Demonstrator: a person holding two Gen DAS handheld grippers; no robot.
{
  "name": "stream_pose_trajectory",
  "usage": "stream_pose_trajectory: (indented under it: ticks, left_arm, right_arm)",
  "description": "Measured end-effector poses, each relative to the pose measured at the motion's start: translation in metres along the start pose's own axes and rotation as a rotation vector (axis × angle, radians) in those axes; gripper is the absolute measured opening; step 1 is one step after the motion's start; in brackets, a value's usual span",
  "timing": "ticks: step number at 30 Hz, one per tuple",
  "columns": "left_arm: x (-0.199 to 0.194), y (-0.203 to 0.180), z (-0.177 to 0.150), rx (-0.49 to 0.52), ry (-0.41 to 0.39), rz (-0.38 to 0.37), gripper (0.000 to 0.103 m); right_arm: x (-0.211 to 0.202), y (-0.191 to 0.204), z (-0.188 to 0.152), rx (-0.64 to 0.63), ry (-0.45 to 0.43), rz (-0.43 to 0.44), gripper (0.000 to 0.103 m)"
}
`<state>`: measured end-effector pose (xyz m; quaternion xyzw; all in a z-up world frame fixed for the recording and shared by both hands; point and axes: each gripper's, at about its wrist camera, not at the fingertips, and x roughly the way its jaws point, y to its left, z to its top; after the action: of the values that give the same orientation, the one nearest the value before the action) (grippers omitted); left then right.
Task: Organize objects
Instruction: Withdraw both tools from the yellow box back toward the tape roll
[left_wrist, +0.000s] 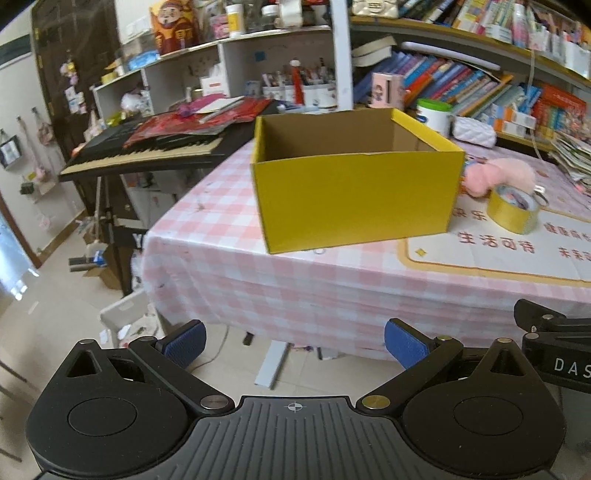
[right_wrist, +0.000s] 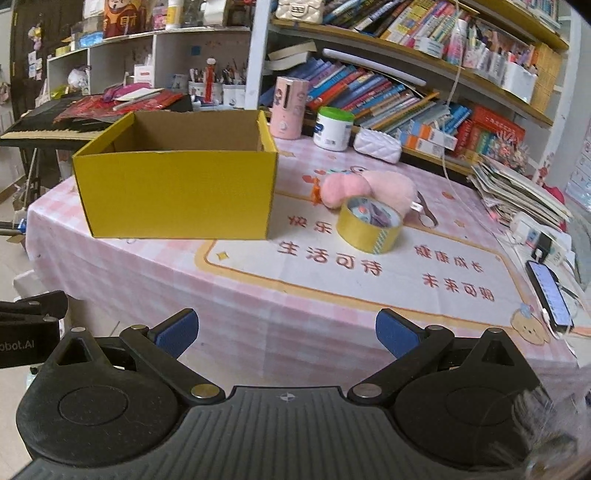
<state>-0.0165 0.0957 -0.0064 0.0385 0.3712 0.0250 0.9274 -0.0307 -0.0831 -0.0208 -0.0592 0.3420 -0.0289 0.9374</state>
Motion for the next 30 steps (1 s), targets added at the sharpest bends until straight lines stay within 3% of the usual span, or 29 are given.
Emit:
stream_pose_trajectory:
  ticks: [10,30]
  left_arm:
    - [0.008,-0.033,0.009,0.079,-0.002,-0.082,0.103]
    - [0.041,-0.11,0.056,0.146,-0.03,-0.126,0.103]
  right_arm:
    - [0.001,-0.031,-0.008,0.083,0.032,-0.086,0.103]
    - [0.043,-0.108,0.018,0.161,0.046,-0.152,0.103]
